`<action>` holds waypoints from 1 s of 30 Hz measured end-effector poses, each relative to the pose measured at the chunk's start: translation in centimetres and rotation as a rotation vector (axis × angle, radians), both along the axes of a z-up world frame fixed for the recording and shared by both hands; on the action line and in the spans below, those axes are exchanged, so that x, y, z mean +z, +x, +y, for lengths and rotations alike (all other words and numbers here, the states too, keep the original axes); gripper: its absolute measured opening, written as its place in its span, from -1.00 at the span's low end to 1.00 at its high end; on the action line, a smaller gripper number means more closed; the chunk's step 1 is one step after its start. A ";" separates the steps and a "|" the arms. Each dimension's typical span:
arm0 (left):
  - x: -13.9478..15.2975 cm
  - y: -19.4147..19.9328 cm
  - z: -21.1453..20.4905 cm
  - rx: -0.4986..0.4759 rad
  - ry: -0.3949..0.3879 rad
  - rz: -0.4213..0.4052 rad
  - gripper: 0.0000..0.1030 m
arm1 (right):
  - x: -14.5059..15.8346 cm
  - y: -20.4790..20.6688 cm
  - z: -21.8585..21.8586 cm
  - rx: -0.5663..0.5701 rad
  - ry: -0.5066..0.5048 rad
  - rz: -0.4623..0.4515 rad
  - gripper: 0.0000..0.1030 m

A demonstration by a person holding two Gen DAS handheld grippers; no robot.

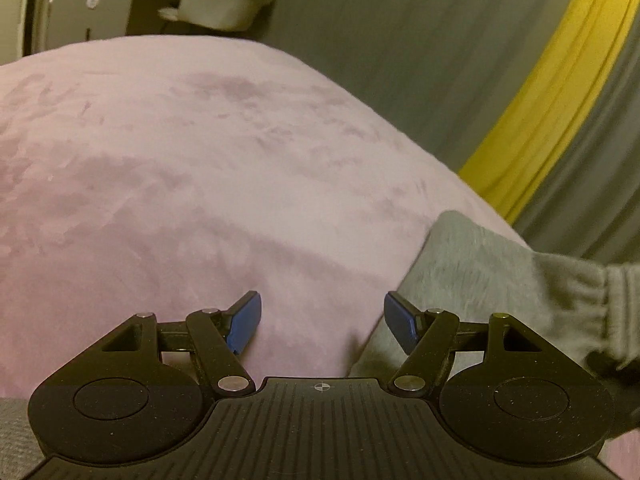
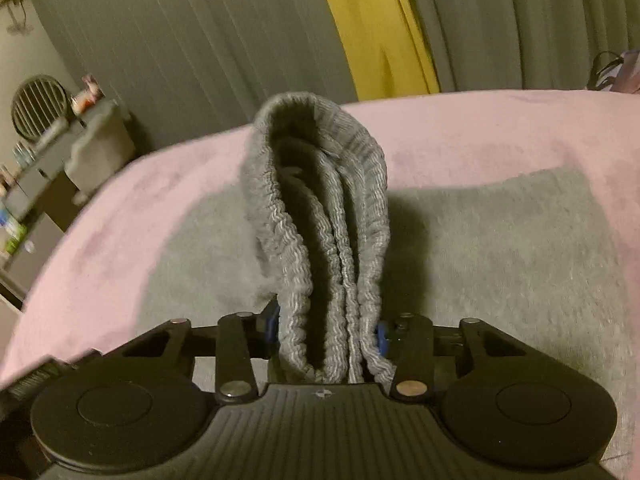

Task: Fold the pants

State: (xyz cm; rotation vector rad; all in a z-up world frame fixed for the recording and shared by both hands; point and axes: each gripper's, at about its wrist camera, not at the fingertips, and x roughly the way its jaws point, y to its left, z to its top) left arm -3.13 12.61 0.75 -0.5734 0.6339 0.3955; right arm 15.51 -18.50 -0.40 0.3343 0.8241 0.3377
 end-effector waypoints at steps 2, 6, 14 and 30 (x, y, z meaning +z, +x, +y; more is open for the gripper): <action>0.0 0.0 0.0 0.004 0.000 0.001 0.43 | 2.5 -0.5 0.2 -0.001 0.086 -0.031 -0.26; 0.1 -0.2 0.2 0.014 -0.005 -0.007 0.43 | 7.9 -1.9 0.5 0.024 0.291 -0.122 -0.27; 0.0 -0.3 0.5 0.004 -0.025 -0.008 0.46 | 8.5 -6.0 -4.5 -0.121 0.326 -0.175 -0.27; -0.3 0.5 -0.3 -0.023 0.007 0.030 0.46 | -5.4 -4.7 -10.7 -0.256 0.259 0.228 0.76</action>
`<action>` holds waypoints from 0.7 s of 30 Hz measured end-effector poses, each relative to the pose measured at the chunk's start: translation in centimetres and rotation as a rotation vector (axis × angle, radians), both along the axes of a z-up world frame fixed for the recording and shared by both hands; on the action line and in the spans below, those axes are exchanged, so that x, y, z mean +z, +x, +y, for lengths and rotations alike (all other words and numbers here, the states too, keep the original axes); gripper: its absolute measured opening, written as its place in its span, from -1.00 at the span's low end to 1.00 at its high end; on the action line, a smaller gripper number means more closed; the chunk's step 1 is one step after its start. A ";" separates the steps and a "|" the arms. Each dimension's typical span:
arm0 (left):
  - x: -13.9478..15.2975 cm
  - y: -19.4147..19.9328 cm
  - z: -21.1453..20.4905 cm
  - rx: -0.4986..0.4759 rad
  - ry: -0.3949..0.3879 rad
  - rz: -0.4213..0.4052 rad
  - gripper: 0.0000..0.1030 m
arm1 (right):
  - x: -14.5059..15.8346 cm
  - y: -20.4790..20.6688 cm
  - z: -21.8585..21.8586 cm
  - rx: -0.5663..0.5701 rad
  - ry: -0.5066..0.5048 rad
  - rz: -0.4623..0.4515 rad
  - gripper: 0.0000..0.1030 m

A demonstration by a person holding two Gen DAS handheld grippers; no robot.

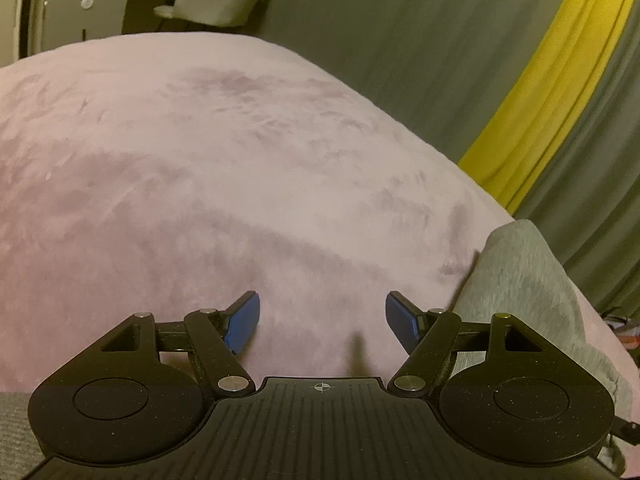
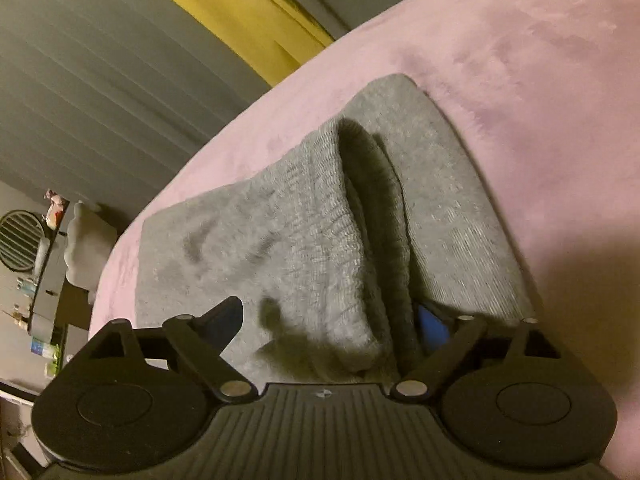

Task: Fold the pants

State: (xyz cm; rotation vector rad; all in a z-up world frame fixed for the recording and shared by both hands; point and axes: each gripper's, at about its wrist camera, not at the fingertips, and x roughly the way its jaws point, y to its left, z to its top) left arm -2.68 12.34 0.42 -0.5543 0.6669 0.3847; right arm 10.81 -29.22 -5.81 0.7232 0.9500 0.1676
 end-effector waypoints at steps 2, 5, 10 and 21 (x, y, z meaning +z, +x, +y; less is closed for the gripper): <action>0.0 0.0 0.0 0.002 -0.001 0.003 0.46 | -0.1 0.1 0.2 0.014 -0.007 -0.015 0.66; -0.1 0.2 0.0 0.001 -0.003 0.006 0.46 | 0.3 0.6 -0.3 -0.001 0.021 -0.035 -0.12; -0.2 0.4 -0.1 -0.011 0.002 0.011 0.46 | -0.7 0.9 -1.3 -0.028 0.129 -0.001 0.15; -0.3 0.5 0.0 -0.008 -0.002 0.018 0.47 | 5.5 1.1 2.2 0.021 0.078 -0.122 -0.28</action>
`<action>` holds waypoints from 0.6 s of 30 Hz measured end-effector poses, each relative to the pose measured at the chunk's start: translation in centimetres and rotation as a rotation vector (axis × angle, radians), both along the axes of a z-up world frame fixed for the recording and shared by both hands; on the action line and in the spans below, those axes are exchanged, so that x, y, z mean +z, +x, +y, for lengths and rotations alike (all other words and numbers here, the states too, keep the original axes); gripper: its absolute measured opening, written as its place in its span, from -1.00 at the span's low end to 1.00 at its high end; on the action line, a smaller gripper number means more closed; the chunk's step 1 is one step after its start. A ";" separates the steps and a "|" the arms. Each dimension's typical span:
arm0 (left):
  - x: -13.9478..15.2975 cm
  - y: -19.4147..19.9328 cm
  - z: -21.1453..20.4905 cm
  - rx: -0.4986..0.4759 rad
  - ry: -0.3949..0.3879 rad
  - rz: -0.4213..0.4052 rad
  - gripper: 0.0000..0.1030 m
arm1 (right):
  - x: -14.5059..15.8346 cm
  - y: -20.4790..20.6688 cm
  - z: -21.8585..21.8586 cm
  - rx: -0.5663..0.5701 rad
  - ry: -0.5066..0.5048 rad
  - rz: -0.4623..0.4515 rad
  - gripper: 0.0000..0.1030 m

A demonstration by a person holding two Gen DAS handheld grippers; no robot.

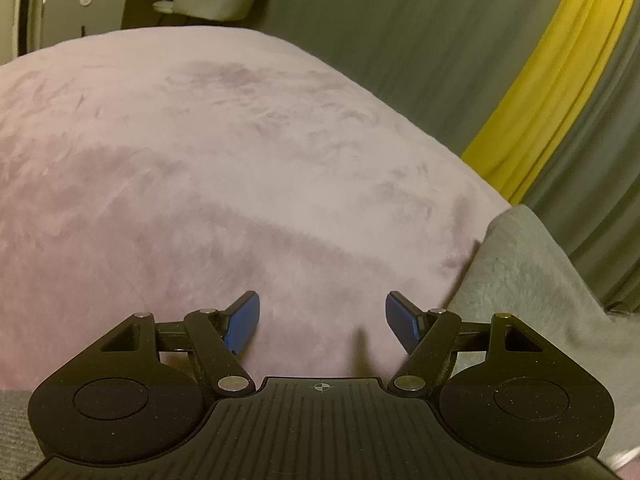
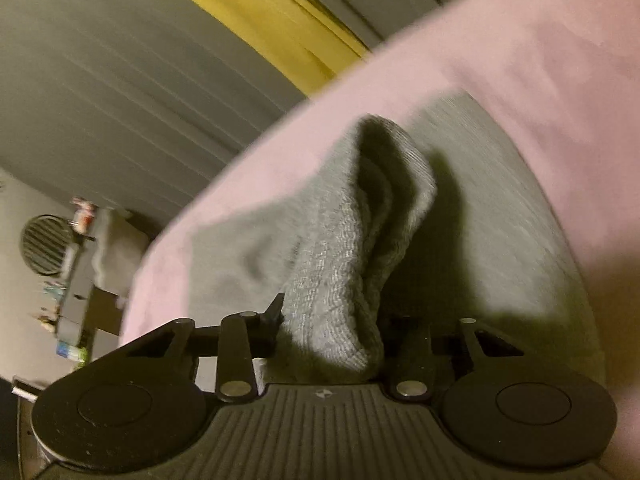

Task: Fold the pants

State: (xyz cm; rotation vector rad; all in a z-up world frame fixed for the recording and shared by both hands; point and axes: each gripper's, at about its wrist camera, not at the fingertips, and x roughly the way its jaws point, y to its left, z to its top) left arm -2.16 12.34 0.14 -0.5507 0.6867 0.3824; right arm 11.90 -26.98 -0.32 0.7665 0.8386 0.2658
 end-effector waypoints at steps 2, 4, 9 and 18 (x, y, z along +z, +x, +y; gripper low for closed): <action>0.0 0.0 0.0 0.002 -0.001 0.000 0.46 | 2.8 -0.3 0.5 0.014 0.028 -0.092 -0.29; 0.0 0.0 0.0 0.003 -0.001 0.001 0.47 | 5.0 -0.5 0.4 0.018 0.062 -0.160 -0.29; 0.0 0.0 0.0 0.001 0.002 0.000 0.46 | 8.1 0.0 -0.3 0.007 0.082 -0.210 -0.29; 2.1 -2.3 -5.1 -0.335 0.109 -0.105 0.47 | 8.4 0.7 0.4 -0.003 0.074 -0.158 -0.29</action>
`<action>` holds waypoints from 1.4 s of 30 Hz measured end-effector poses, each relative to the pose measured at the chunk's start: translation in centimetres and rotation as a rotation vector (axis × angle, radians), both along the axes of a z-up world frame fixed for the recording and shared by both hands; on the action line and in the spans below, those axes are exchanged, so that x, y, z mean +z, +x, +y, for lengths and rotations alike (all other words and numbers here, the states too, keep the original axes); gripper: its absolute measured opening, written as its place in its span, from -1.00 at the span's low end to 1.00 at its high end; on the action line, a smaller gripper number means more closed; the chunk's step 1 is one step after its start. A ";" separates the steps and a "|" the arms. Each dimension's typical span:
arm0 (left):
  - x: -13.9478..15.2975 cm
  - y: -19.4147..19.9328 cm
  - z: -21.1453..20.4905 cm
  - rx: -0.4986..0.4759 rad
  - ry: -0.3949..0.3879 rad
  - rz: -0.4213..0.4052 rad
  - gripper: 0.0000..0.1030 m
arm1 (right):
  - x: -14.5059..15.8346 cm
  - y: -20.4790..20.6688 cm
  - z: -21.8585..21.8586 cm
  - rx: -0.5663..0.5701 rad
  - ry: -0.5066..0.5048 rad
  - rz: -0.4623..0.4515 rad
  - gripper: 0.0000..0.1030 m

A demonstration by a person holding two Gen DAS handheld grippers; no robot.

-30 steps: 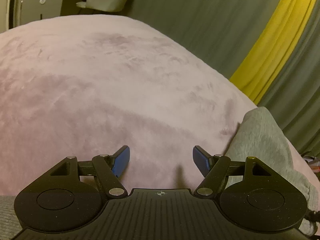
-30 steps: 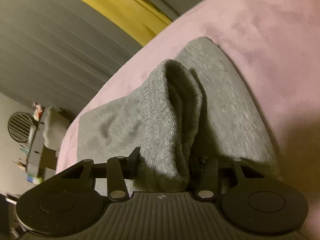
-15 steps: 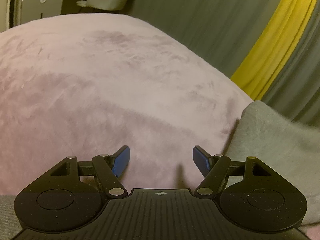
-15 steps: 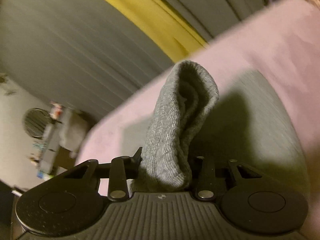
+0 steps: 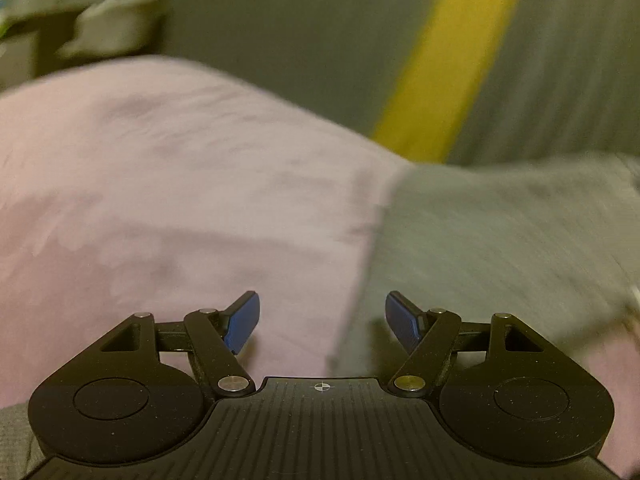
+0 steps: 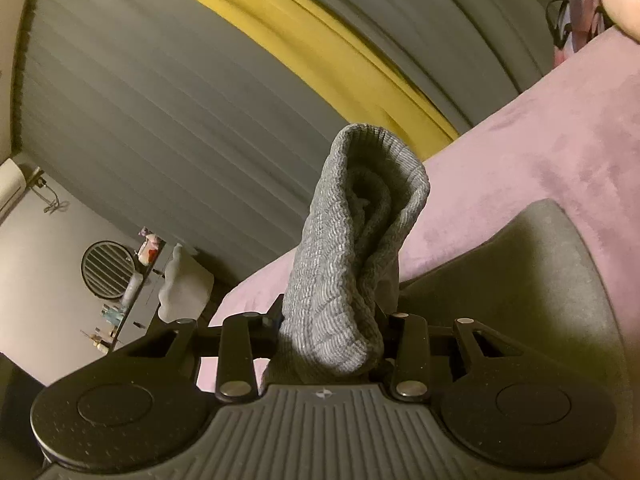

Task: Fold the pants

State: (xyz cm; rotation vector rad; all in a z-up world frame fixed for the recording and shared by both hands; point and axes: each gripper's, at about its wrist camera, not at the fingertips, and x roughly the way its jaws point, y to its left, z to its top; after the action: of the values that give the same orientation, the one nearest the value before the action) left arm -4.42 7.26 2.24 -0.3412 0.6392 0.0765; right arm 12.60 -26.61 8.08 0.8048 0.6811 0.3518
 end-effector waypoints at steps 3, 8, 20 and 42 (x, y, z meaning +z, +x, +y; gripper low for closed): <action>0.4 -0.6 -2.9 -0.130 0.073 -0.017 0.49 | 0.4 0.3 0.3 0.016 -0.011 -0.001 -0.28; -0.3 -0.7 -6.0 -0.265 0.119 0.049 0.44 | 0.1 -0.2 0.2 0.020 -0.006 -0.001 -0.28; -3.0 2.1 -5.5 -0.093 0.113 0.163 0.49 | 0.0 -0.9 0.2 0.081 -0.001 -0.043 -0.28; -1.1 1.8 -0.4 0.032 -0.017 0.204 0.45 | -4.2 -3.1 -8.0 -0.021 -0.274 0.079 0.07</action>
State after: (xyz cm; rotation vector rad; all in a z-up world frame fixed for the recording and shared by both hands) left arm -2.59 6.90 1.16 -0.3632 0.8369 0.1373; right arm 9.45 -34.64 3.91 0.5666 0.7757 0.2024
